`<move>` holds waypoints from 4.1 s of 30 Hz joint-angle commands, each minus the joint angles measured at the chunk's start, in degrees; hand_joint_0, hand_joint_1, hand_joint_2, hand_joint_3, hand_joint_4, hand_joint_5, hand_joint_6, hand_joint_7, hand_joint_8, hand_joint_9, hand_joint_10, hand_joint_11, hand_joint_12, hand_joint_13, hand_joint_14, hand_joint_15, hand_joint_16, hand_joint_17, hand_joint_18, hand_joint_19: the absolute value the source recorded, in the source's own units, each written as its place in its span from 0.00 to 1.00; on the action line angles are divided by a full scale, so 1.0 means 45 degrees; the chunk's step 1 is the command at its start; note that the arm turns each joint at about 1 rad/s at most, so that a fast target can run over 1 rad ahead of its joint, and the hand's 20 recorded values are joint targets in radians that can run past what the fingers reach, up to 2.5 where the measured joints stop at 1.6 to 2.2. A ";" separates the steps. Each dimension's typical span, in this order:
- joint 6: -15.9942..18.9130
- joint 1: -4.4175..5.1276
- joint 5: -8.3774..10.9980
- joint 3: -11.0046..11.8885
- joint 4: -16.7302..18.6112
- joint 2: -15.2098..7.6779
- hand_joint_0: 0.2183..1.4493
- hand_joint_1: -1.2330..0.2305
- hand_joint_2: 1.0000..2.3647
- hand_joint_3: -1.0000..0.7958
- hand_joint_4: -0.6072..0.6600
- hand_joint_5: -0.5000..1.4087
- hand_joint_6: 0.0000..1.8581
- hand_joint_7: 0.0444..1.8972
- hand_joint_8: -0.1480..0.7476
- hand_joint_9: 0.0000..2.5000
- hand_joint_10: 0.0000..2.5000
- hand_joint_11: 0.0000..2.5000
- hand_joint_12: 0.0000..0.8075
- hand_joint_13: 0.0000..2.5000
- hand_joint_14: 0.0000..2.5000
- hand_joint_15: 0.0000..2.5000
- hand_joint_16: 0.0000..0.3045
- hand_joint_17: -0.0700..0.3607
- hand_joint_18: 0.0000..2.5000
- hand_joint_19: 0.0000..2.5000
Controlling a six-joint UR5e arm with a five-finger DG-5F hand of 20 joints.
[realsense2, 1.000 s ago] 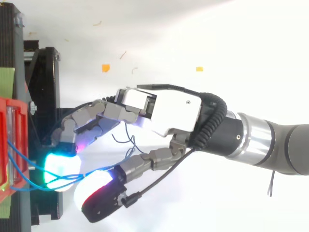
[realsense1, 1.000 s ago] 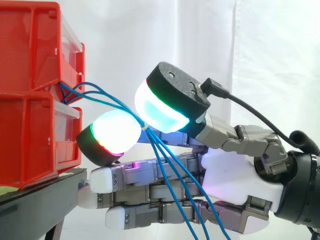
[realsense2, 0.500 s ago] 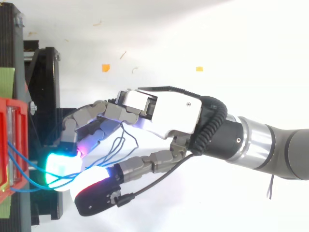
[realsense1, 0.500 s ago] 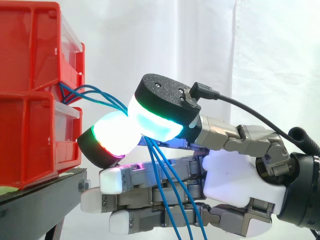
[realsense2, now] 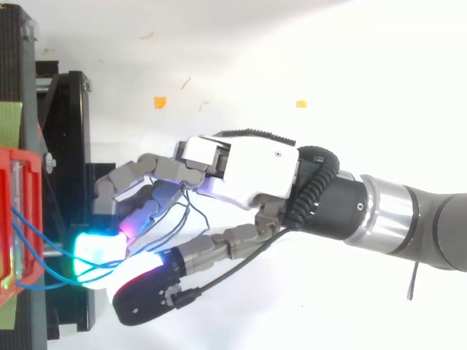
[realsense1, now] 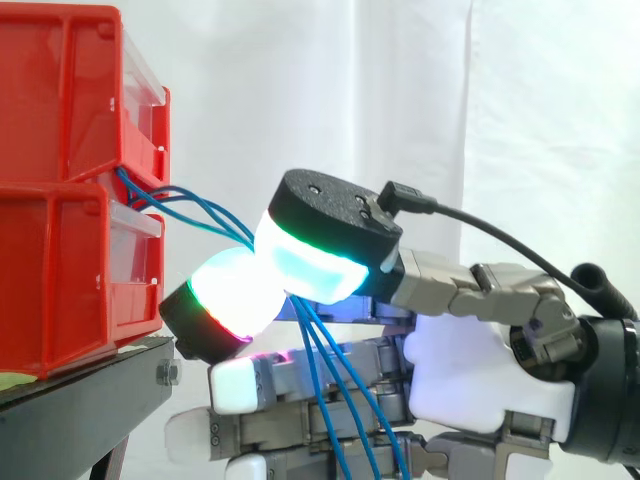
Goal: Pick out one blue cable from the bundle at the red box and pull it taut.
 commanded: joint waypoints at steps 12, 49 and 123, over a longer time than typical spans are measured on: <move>0.1480 -0.0321 -0.1195 0.2160 -0.6173 0.0374 0.45 0.23 0.00 0.29 0.39 0.20 0.50 0.61 0.48 0.43 0.01 0.21 0.43 0.32 0.01 0.16 0.14 0.39 0.28 0.21; 0.1265 -0.0692 -0.1761 0.2238 -0.7911 0.1097 0.26 0.44 0.00 0.28 0.53 0.21 0.46 0.48 0.49 0.46 0.01 0.22 0.46 0.33 0.01 0.17 0.15 0.41 0.29 0.23; 0.1323 -0.0692 -0.1742 0.2258 -0.7853 0.1077 0.31 0.38 0.00 0.28 0.41 0.22 0.45 0.54 0.45 0.54 0.01 0.24 0.43 0.38 0.01 0.19 0.15 0.40 0.31 0.24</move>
